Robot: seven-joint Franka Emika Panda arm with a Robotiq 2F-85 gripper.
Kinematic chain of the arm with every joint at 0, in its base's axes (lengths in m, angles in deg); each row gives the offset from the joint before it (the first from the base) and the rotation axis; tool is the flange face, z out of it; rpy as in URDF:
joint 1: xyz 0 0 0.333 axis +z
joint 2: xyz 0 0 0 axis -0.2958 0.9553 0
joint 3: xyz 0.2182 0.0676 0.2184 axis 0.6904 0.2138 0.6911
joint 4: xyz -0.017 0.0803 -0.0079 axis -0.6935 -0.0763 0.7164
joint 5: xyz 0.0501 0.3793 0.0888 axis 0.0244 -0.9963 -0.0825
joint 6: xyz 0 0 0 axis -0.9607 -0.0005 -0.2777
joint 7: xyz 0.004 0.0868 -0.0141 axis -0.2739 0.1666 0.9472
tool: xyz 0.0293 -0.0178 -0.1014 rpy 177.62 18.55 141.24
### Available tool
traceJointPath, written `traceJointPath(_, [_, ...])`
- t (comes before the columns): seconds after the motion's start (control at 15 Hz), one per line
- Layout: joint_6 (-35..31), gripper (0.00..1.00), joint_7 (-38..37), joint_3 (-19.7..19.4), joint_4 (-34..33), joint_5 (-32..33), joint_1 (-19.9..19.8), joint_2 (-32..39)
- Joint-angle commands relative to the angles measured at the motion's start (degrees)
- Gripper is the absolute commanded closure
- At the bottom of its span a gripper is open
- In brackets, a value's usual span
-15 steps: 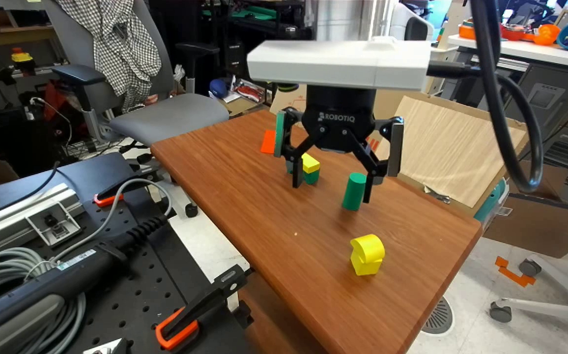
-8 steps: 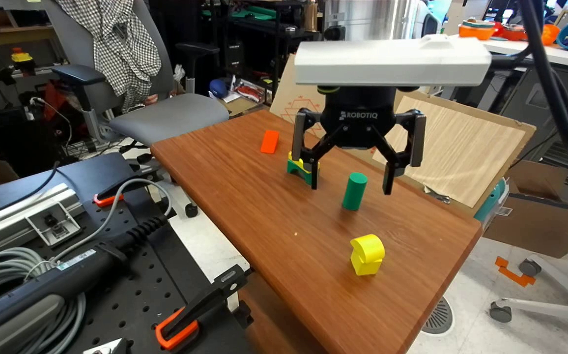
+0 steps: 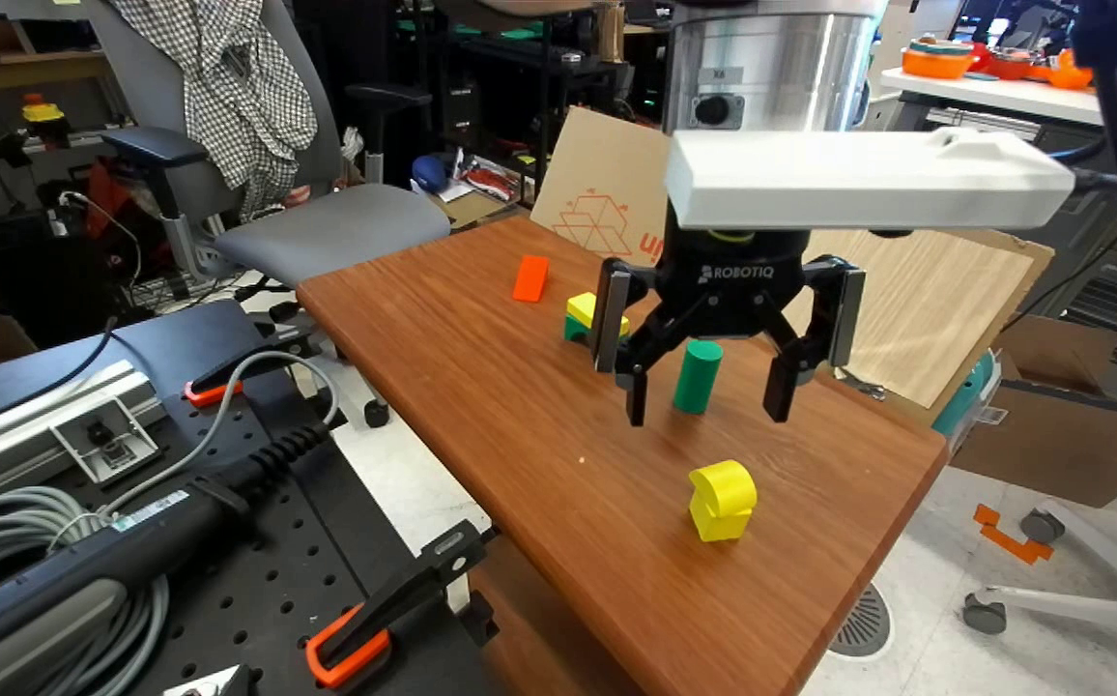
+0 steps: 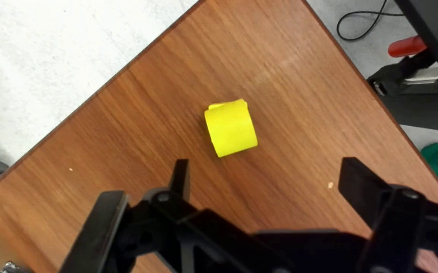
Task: Remove the yellow block from the stack on the right and place it on the table
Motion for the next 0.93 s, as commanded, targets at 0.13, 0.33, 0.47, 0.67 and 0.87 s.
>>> traceJointPath(0.13, [-7.29, 0.00, 4.95, -0.91, -1.73, 3.41, 0.10, 5.16])
traceJointPath(0.33, [-9.73, 0.00, 7.28, -0.78, -1.82, 3.08, -0.84, 6.70])
traceJointPath(0.47, [-10.08, 0.00, 8.32, -0.86, -2.26, 2.78, -0.91, 7.76])
traceJointPath(0.67, [-10.47, 0.00, 9.70, -0.52, -2.07, 2.07, -1.50, 7.89])
traceJointPath(0.87, [-11.10, 0.00, 11.21, -0.43, -0.90, 1.42, -2.73, 6.93])
